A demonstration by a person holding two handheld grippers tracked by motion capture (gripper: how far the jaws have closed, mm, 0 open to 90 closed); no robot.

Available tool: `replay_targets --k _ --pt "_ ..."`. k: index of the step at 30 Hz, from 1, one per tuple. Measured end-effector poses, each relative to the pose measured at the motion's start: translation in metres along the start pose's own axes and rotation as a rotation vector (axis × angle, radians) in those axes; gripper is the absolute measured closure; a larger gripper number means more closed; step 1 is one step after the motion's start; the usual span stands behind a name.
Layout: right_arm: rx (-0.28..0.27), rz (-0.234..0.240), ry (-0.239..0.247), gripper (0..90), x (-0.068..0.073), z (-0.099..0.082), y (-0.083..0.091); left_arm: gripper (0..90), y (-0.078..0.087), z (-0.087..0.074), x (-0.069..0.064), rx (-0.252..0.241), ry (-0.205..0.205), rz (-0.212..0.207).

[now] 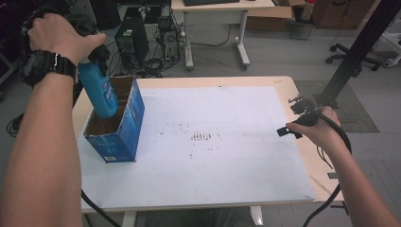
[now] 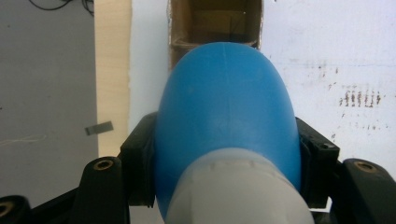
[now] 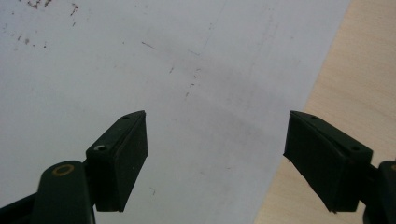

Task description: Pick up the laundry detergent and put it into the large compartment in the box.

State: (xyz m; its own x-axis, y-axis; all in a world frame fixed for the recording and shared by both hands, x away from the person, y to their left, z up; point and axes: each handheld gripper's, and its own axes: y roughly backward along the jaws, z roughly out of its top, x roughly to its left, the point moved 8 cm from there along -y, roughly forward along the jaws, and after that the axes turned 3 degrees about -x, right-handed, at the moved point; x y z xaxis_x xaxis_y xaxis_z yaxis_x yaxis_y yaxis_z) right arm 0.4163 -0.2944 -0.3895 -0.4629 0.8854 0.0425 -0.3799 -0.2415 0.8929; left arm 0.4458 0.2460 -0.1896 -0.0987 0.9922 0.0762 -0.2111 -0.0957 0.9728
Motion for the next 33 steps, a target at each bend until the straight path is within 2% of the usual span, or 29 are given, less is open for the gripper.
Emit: replay_targets --k 4,10,14,24,28,33 --pt "-0.002 0.001 -0.002 21.8 0.000 -0.002 0.001 37.7 -0.015 0.000 -0.003 0.018 -0.015 0.007" --pt "-0.002 -0.004 -0.004 21.9 -0.003 -0.005 0.002 37.7 -0.031 -0.002 -0.003 0.029 -0.015 -0.001" --pt "-0.005 -0.004 -0.006 22.1 -0.003 -0.007 0.002 37.7 -0.043 -0.003 0.000 0.041 -0.024 0.015" --pt "-0.006 -0.001 0.000 22.1 -0.001 -0.007 -0.001 37.7 -0.076 -0.009 0.003 0.079 -0.018 0.000" --pt "-0.005 -0.002 0.004 22.1 0.000 -0.006 -0.001 37.7 -0.087 -0.011 0.004 0.090 -0.031 0.008" --pt "-0.007 0.001 0.006 22.1 0.002 -0.007 -0.002 37.7 -0.097 -0.013 0.004 0.099 -0.025 -0.007"
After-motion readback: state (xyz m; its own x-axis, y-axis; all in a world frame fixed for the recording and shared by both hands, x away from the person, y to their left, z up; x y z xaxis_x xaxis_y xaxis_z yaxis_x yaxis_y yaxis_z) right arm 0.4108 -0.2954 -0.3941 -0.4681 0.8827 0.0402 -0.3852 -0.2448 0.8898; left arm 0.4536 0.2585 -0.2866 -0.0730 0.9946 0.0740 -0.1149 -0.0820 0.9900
